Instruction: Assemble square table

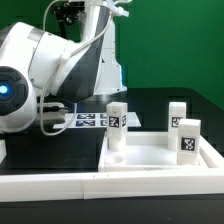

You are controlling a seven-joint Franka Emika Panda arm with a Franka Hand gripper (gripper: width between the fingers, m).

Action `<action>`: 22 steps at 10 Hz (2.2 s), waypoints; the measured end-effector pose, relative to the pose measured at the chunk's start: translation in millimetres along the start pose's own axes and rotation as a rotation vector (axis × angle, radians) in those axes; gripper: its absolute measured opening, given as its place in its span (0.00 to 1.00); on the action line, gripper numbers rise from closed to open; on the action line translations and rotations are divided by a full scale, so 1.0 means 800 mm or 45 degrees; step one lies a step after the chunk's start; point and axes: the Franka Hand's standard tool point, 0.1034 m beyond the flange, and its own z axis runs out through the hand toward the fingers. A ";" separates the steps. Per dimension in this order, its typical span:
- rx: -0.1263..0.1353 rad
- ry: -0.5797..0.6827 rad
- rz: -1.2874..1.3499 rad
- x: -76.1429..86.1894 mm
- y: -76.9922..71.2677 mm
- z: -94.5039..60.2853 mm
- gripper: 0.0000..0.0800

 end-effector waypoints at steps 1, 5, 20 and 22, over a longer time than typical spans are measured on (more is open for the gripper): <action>0.000 0.000 0.000 0.000 0.000 0.000 0.36; 0.018 -0.002 0.000 -0.012 -0.002 -0.009 0.36; -0.015 0.768 -0.026 -0.040 -0.039 -0.157 0.36; -0.032 0.918 -0.032 -0.035 -0.036 -0.163 0.36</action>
Offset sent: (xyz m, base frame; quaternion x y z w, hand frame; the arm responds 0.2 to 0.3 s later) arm 0.0000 0.0000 0.0000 0.0000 0.0000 0.0000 1.0000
